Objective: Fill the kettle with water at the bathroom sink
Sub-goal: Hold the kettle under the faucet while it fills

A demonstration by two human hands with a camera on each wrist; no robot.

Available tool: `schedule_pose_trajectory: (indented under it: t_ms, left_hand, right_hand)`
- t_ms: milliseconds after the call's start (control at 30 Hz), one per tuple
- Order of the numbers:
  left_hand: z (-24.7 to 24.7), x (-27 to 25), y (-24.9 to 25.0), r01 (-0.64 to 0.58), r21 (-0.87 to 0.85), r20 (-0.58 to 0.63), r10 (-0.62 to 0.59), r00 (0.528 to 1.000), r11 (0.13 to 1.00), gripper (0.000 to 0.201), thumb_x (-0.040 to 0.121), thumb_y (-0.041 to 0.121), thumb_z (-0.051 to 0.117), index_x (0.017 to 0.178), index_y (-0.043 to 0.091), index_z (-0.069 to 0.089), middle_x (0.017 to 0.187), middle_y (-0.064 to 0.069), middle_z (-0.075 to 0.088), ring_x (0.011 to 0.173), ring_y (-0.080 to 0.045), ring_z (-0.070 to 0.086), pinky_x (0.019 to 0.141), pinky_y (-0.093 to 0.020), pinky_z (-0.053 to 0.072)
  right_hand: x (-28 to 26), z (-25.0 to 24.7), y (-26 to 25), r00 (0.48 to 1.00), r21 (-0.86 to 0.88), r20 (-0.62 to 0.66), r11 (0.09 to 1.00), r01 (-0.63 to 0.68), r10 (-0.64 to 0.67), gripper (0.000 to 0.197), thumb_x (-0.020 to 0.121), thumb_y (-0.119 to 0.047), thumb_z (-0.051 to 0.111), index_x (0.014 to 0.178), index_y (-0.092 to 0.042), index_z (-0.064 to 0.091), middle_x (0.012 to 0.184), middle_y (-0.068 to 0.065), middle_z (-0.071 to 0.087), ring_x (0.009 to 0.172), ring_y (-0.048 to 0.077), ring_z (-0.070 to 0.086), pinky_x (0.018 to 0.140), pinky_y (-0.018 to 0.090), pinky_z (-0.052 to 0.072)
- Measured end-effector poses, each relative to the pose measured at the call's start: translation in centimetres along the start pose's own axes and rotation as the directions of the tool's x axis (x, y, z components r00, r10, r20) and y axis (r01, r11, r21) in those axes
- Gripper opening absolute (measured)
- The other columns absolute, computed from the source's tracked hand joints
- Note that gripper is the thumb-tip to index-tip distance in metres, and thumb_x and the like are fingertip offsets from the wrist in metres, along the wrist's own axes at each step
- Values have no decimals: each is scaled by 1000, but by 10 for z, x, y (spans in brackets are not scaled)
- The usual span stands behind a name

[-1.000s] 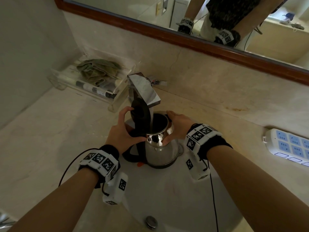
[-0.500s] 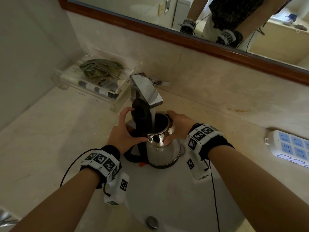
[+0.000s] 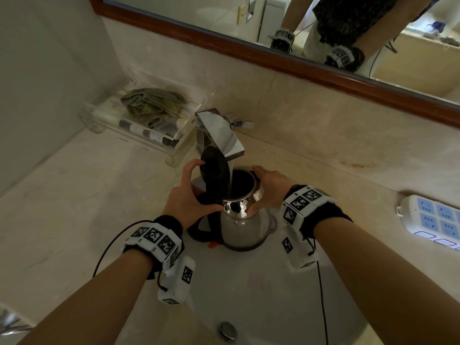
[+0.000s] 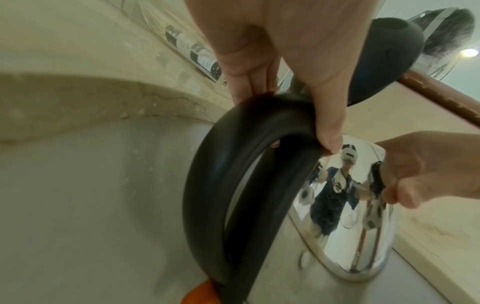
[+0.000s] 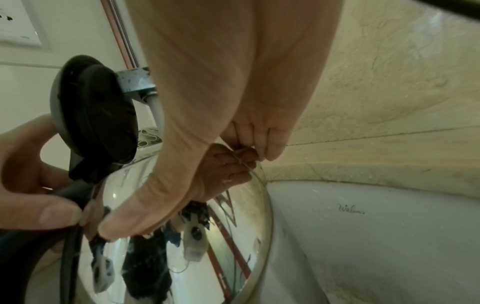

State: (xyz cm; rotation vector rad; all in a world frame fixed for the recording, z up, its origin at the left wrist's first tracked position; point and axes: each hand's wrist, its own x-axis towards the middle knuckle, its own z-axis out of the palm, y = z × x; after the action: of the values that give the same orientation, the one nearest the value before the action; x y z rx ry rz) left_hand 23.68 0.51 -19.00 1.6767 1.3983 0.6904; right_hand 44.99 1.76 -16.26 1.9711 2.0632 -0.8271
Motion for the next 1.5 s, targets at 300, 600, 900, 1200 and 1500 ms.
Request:
schedule_pose_trajectory:
  t_ms: [300, 600, 900, 1200, 1500]
  left_hand:
    - [0, 0, -3, -5, -16, -16, 4, 1000, 1000, 96, 58, 15, 85, 125, 42, 22, 73, -9, 67, 69, -17, 65, 62, -22, 49]
    - [0, -2, -1, 4, -30, -8, -4, 1000, 1000, 95, 59, 12, 85, 127, 39, 23, 72, -7, 66, 69, -16, 65, 63, -22, 49]
    - [2, -1, 0, 1, -35, 1, 0, 1000, 999, 96, 59, 11, 84, 127, 40, 22, 71, -3, 64, 70, -16, 64, 66, -26, 50]
    - [1, -2, -3, -4, -30, -19, 4, 1000, 1000, 96, 58, 14, 86, 126, 39, 23, 71, -7, 66, 68, -17, 65, 63, -22, 49]
    - [2, -1, -1, -2, -33, -2, 2, 1000, 999, 96, 58, 13, 85, 122, 46, 22, 75, -9, 67, 72, -19, 66, 69, -32, 53]
  right_hand:
    - [1, 1, -1, 1000, 8, -23, 1000, 14, -14, 118, 55, -46, 85, 148, -11, 20, 148, 5, 37, 133, 26, 42, 108, 35, 38]
    - [-1, 0, -1, 1000, -7, -10, 1000, 9, -9, 120, 57, -47, 84, 149, -10, 16, 151, 7, 32, 136, 26, 37, 111, 35, 34]
    - [-4, -1, 0, 1000, -19, -3, 1000, 15, -15, 120, 62, -45, 82, 150, -8, 10, 156, 8, 23, 141, 26, 30, 114, 33, 27]
    - [-2, -1, -3, 1000, -7, -14, 1000, 14, -14, 119, 56, -46, 84, 148, -10, 18, 150, 6, 34, 134, 26, 40, 109, 35, 36]
    - [-5, -2, -2, 1000, -14, -6, 1000, 4, -4, 121, 60, -45, 83, 150, -8, 12, 154, 7, 28, 138, 26, 35, 112, 32, 31]
